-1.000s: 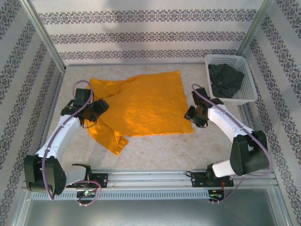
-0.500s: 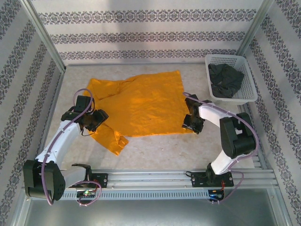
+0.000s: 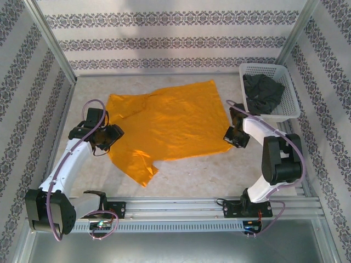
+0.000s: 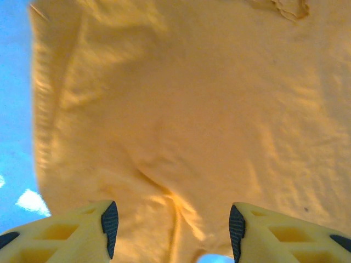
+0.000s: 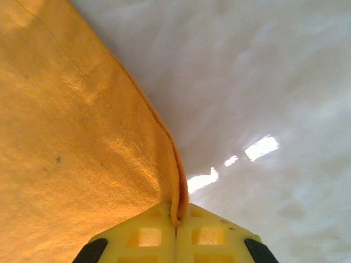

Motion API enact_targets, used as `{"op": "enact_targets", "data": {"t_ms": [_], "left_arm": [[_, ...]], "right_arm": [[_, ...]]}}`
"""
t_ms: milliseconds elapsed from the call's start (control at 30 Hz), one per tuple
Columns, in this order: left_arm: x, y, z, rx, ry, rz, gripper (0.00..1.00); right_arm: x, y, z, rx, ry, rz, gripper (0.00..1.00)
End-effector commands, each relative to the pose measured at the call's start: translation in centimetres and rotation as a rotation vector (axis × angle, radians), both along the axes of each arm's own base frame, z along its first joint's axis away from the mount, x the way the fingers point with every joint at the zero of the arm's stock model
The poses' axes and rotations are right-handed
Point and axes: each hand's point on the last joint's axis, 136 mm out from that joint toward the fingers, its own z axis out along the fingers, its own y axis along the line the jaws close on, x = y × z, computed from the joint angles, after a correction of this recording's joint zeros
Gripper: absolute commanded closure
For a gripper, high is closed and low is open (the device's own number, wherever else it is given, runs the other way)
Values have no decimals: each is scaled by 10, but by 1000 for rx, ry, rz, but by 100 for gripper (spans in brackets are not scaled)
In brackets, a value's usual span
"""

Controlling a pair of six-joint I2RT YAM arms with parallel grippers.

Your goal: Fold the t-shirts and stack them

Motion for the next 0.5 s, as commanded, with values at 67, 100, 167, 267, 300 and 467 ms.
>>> {"op": "enact_targets", "data": {"t_ms": [67, 100, 167, 267, 300, 467], "left_arm": [[-37, 19, -35, 75, 200, 27, 46], [-41, 19, -40, 75, 220, 31, 46], [-48, 18, -53, 61, 264, 39, 46], [-50, 8, -71, -2, 288, 50, 45], [-51, 5, -77, -23, 297, 57, 45], [-54, -1, -100, -35, 382, 69, 45]], "right_arm": [[11, -10, 12, -14, -7, 34, 100], [13, -8, 12, -4, -8, 34, 100], [15, -4, 12, 4, -12, 36, 100], [17, 3, 12, 10, -14, 49, 100], [17, 4, 12, 10, -13, 52, 100], [17, 8, 8, 15, -6, 50, 100]]}}
